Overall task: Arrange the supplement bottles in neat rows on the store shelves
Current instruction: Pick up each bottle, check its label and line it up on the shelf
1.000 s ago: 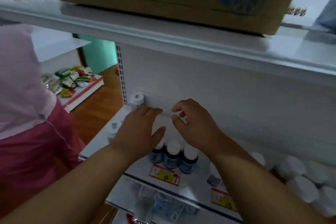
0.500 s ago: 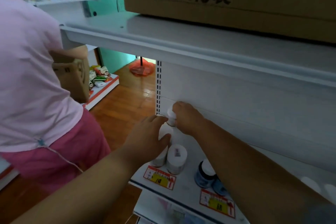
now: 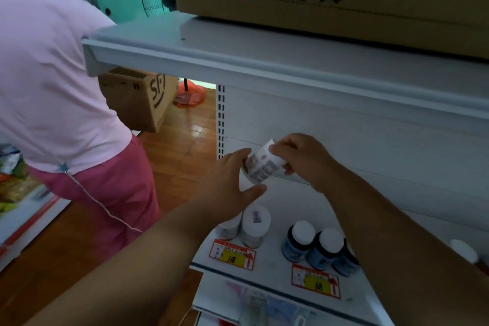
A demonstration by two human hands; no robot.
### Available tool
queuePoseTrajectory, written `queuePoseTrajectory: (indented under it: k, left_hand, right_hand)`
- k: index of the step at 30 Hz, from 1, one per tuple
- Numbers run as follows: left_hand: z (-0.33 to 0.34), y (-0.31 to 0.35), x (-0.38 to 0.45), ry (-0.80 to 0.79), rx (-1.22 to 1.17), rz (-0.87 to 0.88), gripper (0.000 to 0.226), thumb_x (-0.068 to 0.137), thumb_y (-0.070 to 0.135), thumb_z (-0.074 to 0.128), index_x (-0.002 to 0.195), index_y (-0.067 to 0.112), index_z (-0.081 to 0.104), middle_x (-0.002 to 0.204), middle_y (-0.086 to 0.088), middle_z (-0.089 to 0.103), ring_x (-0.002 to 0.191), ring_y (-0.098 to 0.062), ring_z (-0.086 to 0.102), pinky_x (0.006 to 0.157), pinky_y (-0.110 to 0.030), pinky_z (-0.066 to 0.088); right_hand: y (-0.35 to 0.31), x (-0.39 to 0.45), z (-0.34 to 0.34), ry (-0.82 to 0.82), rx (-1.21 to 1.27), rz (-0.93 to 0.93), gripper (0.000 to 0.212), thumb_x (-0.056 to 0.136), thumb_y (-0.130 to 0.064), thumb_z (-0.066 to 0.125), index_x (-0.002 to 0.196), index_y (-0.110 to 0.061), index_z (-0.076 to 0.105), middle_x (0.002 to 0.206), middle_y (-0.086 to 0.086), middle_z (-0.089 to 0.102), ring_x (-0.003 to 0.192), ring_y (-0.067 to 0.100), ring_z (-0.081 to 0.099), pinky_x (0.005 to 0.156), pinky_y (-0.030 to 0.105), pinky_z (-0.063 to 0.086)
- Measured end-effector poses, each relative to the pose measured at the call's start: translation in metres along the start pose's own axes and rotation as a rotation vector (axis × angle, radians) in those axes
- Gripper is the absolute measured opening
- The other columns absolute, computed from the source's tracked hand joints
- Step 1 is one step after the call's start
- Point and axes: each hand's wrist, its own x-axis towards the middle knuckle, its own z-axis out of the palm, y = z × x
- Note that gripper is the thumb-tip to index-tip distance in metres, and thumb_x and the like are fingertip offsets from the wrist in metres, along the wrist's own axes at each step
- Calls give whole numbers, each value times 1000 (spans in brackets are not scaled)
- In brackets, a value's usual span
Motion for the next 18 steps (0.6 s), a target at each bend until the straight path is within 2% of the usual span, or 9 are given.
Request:
queuePoseTrajectory:
  k: [2, 4, 6, 8, 10, 13, 16, 18]
  left_hand:
    - [1, 7, 2, -30, -80, 34, 60, 76, 52, 69, 129, 41, 42, 111, 25, 53, 100, 4, 54, 80, -9, 42]
    - [0, 10, 2, -83, -162, 37, 45, 77, 57, 63, 118, 49, 45, 103, 25, 60, 95, 7, 57, 75, -10, 46]
    - [0, 8, -2, -148, -295, 9, 40, 79, 61, 55, 115, 45, 50, 103, 23, 63, 97, 6, 59, 77, -15, 48]
    - [-1, 6, -6, -147, -334, 19, 40, 80, 60, 55, 117, 43, 52, 104, 23, 63, 99, 5, 59, 79, -16, 48]
    - [-3, 5, -11, -29, -198, 93, 47, 75, 58, 63, 116, 45, 46, 102, 24, 58, 96, 4, 56, 77, -12, 44]
    - [2, 7, -14, 120, -42, 142, 71, 59, 62, 72, 118, 39, 40, 102, 19, 47, 92, 0, 47, 76, -18, 43]
    - [6, 2, -16, 97, -17, 121, 87, 57, 75, 63, 129, 36, 36, 114, 15, 46, 102, -1, 42, 86, -22, 39]
    - [7, -9, -17, 36, 145, 130, 94, 65, 84, 48, 139, 29, 32, 138, 7, 42, 122, -9, 40, 100, -30, 36]
  right_hand:
    - [-10, -15, -5, -34, 98, 34, 68, 58, -72, 62, 88, -11, 64, 74, 6, 71, 61, 19, 67, 55, 31, 56]
    - [-16, -26, -6, -53, 55, 31, 71, 65, -76, 57, 93, -11, 62, 73, 5, 71, 61, 19, 68, 56, 34, 58]
    - [-17, -35, -7, -80, 25, -10, 54, 77, -68, 56, 106, -22, 60, 86, 1, 71, 68, 15, 70, 58, 32, 58]
    - [-16, -41, -7, -127, 85, -55, 38, 86, -53, 60, 114, -29, 59, 95, 1, 69, 75, 15, 70, 62, 34, 59]
    - [-16, -45, -5, -128, 123, -67, 33, 85, -50, 63, 112, -31, 61, 95, 1, 69, 77, 16, 69, 64, 37, 60]
    - [-15, -46, 1, -77, 73, -87, 28, 81, -47, 68, 104, -32, 62, 94, -4, 68, 76, 13, 69, 63, 32, 60]
    - [-10, -42, 0, 28, -122, -150, 36, 78, -38, 73, 111, -33, 58, 100, -13, 62, 84, 5, 63, 68, 23, 54]
    - [-4, -37, -2, 44, -294, -178, 46, 75, -32, 75, 116, -30, 54, 102, -12, 58, 90, 6, 58, 74, 24, 49]
